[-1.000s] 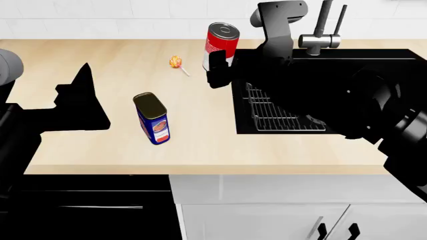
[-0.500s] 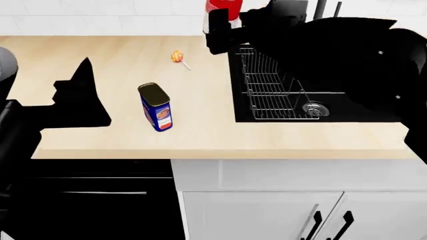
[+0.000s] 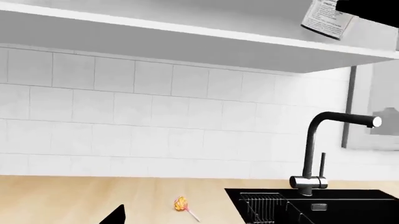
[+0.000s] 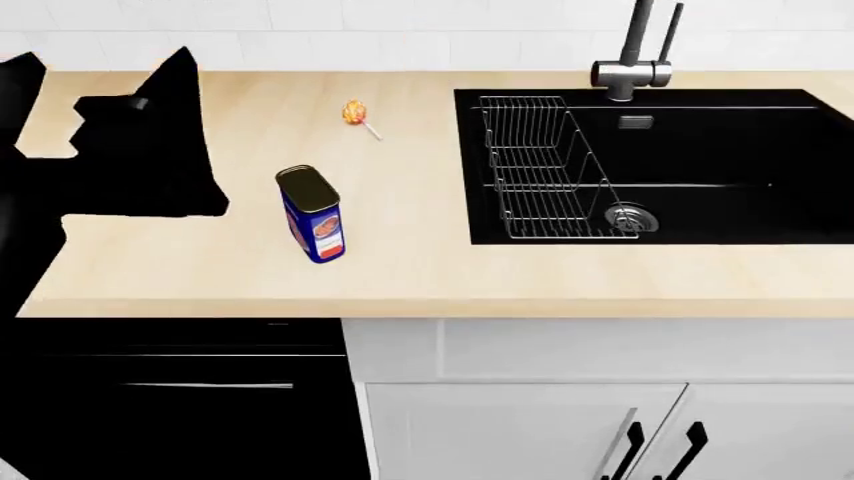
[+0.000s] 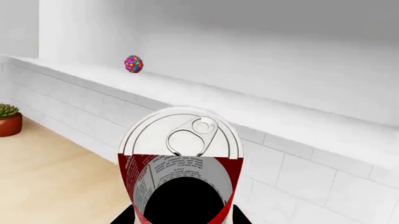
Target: Pick the cans from the counter and place them in their designated side in the cabinet.
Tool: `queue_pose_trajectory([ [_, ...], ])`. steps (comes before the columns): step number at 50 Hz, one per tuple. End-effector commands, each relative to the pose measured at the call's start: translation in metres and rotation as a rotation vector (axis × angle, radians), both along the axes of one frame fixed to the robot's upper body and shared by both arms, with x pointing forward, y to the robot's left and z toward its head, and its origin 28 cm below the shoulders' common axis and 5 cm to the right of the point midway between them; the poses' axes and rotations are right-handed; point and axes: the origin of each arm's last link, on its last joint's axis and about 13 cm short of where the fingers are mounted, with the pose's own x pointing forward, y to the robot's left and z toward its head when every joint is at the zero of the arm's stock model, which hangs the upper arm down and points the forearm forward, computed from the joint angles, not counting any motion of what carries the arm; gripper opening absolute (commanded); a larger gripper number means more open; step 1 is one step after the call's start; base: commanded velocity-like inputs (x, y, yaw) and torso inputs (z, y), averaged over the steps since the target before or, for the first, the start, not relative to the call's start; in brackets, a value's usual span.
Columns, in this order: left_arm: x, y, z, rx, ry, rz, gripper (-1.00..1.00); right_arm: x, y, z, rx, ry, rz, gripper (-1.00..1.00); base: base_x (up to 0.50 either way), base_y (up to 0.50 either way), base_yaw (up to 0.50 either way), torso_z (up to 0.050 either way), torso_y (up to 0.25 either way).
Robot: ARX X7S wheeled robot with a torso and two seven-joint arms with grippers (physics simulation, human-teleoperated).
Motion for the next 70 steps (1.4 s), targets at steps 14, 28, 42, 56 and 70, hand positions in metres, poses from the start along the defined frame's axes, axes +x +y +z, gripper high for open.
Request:
queue_pose_trajectory([
  [14,0.002,-0.011,0.074,-0.051,-0.123,-0.387,1.0,-0.042,-0.023,0.04,0.046,-0.069,-0.231,-1.0,0.0,0.0,0.0,0.0,0.0],
  [28,-0.001,-0.013,0.082,-0.021,-0.128,-0.431,1.0,-0.041,-0.024,0.039,0.027,-0.065,-0.273,-1.0,0.0,0.0,0.0,0.0,0.001],
  [42,0.005,-0.008,0.082,-0.006,-0.155,-0.419,1.0,-0.041,-0.024,0.039,0.027,-0.065,-0.273,-1.0,0.0,0.0,0.0,0.0,0.0],
  [56,0.001,-0.009,0.083,0.019,-0.174,-0.405,1.0,-0.041,-0.024,0.039,0.027,-0.065,-0.273,-1.0,0.0,0.0,0.0,0.007,-0.08],
  [70,0.0,-0.007,0.084,0.028,-0.211,-0.396,1.0,-0.041,-0.024,0.039,0.027,-0.065,-0.273,-1.0,0.0,0.0,0.0,0.029,-0.067],
])
